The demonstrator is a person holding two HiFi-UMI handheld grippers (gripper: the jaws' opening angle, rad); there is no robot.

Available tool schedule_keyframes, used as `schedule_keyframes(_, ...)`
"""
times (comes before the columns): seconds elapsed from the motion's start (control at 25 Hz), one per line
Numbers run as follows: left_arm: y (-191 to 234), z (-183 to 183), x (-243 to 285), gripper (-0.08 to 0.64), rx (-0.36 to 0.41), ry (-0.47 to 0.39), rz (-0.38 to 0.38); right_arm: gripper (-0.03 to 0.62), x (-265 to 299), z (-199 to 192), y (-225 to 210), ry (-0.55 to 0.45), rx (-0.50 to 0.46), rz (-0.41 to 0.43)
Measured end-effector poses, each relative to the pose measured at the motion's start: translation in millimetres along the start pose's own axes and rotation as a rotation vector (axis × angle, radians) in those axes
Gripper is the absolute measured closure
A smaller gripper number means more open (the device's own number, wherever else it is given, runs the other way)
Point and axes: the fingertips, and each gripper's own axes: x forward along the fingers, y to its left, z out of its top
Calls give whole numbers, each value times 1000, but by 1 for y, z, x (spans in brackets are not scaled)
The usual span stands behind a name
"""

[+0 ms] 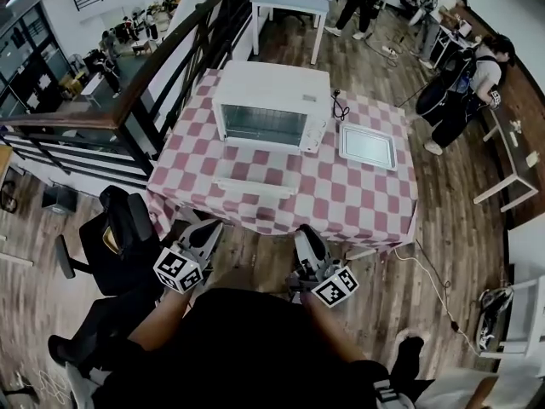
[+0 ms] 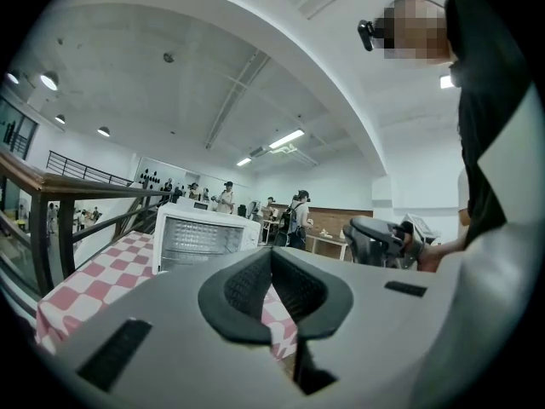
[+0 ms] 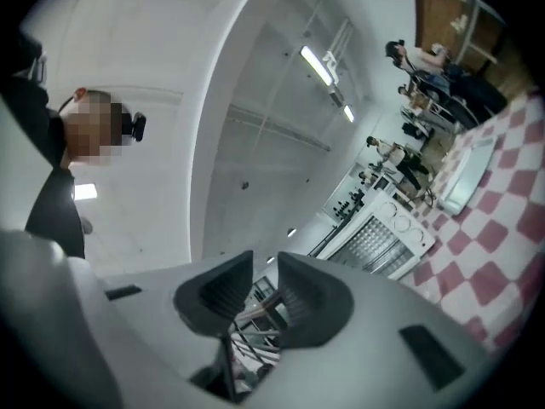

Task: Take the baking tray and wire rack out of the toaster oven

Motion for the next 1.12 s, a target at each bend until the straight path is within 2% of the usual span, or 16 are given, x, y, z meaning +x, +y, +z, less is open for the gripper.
schedule_keyframes(0.16, 27, 6, 12, 566, -10, -19, 29, 509, 23, 3, -26, -81, 238, 17)
schedule_keyframes(0.36, 70, 7, 34, 566, -33, -40, 43, 503, 60, -3, -67, -168, 468, -6)
schedule_keyframes(0.48, 109, 11, 55, 566, -56, -40, 45, 460, 97, -7, -96, -244, 604, 3)
schedule_keyframes(0.64, 149, 19, 86, 566, -80, -33, 21, 439, 143, -19, -139, -239, 656, -60)
schedule_keyframes(0.8, 180, 15, 115, 566, -77, 12, -25, 439, 171, -40, -190, -254, 685, -202)
schedule_keyframes(1.0, 224, 12, 145, 566, -90, 11, -48, 435, 207, -69, -255, -209, 626, -326)
schedule_keyframes(1.12, 251, 9, 160, 566, -103, 23, -53, 380, 233, -83, -281, -187, 607, -363)
